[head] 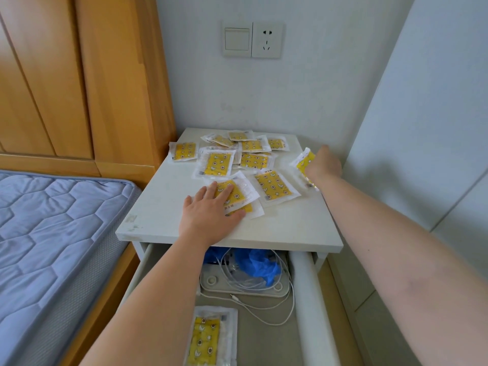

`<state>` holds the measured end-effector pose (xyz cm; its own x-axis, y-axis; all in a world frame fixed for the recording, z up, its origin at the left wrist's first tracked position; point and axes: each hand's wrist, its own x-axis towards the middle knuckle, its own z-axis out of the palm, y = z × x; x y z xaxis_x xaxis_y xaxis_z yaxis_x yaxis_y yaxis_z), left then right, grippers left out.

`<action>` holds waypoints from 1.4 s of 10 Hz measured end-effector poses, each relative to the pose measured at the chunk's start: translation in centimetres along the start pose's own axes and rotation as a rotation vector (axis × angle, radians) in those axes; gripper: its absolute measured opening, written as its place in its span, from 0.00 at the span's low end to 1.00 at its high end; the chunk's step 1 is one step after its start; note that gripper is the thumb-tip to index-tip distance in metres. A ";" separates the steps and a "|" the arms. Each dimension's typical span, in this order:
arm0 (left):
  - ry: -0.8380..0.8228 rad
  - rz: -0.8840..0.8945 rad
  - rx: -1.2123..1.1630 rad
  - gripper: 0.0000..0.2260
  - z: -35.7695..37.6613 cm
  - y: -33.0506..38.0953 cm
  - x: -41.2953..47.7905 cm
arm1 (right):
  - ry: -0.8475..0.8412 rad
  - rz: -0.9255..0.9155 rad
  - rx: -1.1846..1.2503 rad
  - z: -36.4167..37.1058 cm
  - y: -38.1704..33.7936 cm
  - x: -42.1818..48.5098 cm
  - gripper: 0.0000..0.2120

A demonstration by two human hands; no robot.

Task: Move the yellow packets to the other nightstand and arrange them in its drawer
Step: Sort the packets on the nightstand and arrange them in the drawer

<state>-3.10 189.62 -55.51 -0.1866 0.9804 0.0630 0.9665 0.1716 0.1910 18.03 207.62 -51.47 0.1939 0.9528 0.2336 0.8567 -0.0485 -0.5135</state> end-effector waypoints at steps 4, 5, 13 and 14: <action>-0.013 -0.008 0.001 0.32 -0.2 0.1 -0.1 | -0.590 0.154 0.345 -1.2 -4.3 -4.4 0.13; -0.012 -0.006 -0.002 0.32 -0.2 0.2 -0.1 | -0.522 0.101 0.051 -0.5 -5.2 -5.7 0.10; 0.173 -0.058 -0.345 0.32 -0.3 -0.1 -0.4 | -0.549 0.621 1.083 -2.8 -2.0 -7.4 0.09; 0.255 -0.118 -0.366 0.28 -0.2 -0.1 -0.4 | -0.690 0.602 1.099 -2.6 -2.3 -8.0 0.12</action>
<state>-3.17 189.16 -55.41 -0.3730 0.8934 0.2505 0.8187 0.1899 0.5418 15.76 199.33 -50.03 -0.1516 0.8387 -0.5231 -0.1316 -0.5416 -0.8303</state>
